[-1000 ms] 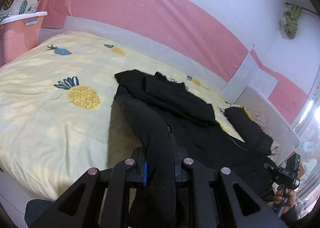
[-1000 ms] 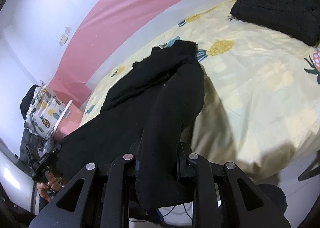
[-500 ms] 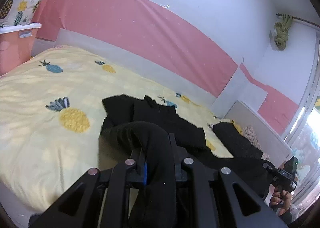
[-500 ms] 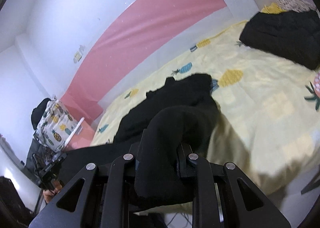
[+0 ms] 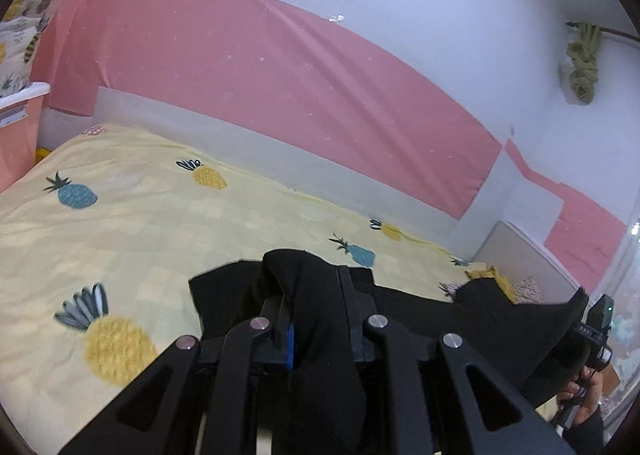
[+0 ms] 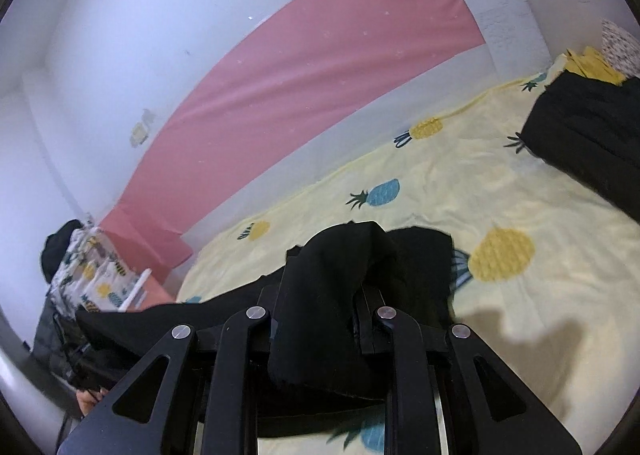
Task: Fold large clothes
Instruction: 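Lift the hem with both tools and carry it toward the collar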
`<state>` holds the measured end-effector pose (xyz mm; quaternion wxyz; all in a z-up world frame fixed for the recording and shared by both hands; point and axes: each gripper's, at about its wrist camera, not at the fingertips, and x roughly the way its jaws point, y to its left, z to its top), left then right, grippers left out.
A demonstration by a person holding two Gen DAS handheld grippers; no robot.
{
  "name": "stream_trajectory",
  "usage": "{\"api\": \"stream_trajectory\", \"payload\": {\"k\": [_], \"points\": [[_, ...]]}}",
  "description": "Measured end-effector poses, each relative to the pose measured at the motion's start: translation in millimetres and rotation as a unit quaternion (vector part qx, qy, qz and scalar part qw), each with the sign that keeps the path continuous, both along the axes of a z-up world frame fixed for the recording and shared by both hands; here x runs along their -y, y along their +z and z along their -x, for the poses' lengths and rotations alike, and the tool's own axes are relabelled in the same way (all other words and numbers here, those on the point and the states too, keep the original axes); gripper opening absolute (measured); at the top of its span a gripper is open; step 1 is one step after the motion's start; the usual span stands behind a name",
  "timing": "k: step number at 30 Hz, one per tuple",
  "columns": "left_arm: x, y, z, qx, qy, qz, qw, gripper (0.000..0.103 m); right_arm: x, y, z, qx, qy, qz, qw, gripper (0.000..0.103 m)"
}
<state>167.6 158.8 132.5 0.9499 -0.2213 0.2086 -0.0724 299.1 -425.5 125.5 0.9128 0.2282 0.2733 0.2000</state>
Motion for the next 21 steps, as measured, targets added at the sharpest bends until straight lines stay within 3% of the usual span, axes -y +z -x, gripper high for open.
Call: {"api": "stream_trajectory", "payload": {"k": [7,13,21], "points": [[-3.5,-18.1,-96.1,-0.047,0.02,-0.02,0.9985,0.017,-12.2,-12.4,-93.1,-0.052,-0.017,0.027,0.998,0.021],[-4.2,-74.6,-172.9,-0.108,0.033,-0.043,0.9927,0.017,-20.0,-69.1,-173.1,-0.127,-0.033,0.052,0.99,0.022],[-3.7,-143.4,-234.7,-0.161,0.044,-0.044,0.9849,0.023,-33.2,-138.9,-226.7,-0.179,-0.054,0.053,0.981,0.03]]}}
